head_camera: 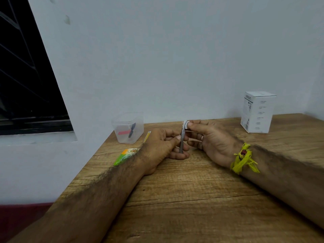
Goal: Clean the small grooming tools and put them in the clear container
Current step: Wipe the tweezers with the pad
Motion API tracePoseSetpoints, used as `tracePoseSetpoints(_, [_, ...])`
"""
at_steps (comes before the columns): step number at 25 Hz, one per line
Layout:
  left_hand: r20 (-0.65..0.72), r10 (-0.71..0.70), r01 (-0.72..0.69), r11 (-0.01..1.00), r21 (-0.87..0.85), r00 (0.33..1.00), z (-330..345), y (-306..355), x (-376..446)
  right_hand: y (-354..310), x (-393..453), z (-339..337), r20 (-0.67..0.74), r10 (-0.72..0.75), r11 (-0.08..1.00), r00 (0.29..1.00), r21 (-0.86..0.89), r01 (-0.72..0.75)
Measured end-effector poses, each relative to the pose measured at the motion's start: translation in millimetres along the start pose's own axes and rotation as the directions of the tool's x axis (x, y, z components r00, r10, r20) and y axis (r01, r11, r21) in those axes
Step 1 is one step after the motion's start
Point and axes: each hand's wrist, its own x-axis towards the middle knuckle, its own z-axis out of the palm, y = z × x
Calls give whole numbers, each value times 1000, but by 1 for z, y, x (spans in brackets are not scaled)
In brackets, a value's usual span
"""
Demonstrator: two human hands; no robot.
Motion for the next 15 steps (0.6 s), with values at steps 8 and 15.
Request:
tracePoseSetpoints(8, [-20, 4, -4, 1000, 2, 1000, 1, -1, 0, 4, -2, 3, -11, -46, 999, 999, -28, 45])
tracePoseSetpoints(15, [-22, -3, 4, 1000, 14, 1000, 1, -1, 0, 5, -1, 3, -57, -45, 999, 997, 2, 46])
